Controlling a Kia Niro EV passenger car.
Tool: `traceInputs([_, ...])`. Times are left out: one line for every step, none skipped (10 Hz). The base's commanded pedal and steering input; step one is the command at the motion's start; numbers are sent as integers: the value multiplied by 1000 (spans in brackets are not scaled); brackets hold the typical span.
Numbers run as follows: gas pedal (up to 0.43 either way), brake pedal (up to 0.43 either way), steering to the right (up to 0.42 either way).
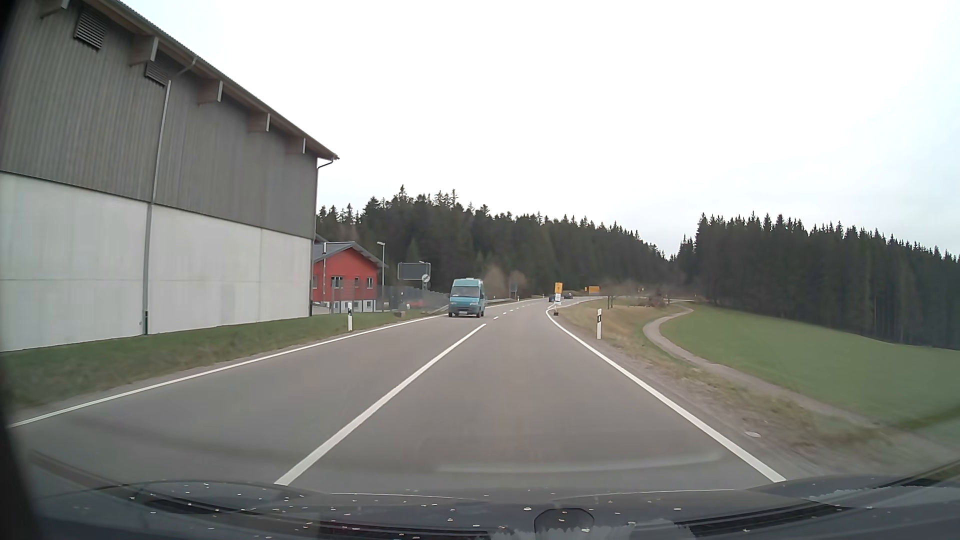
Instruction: Follow the waypoints while adhering to traffic rules and regulations
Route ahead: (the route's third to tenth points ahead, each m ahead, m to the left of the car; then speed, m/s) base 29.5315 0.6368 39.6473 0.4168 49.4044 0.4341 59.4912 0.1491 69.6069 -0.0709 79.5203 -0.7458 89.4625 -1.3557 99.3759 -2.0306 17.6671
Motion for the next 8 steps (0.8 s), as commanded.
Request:
traceInputs([138, 0, 2])
traceInputs([138, 0, 2])
traceInputs([138, 0, 2])
traceInputs([138, 0, 2])
traceInputs([138, 0, 2])
traceInputs([138, 0, 2])
traceInputs([138, 0, 2])
traceInputs([138, 0, 2])
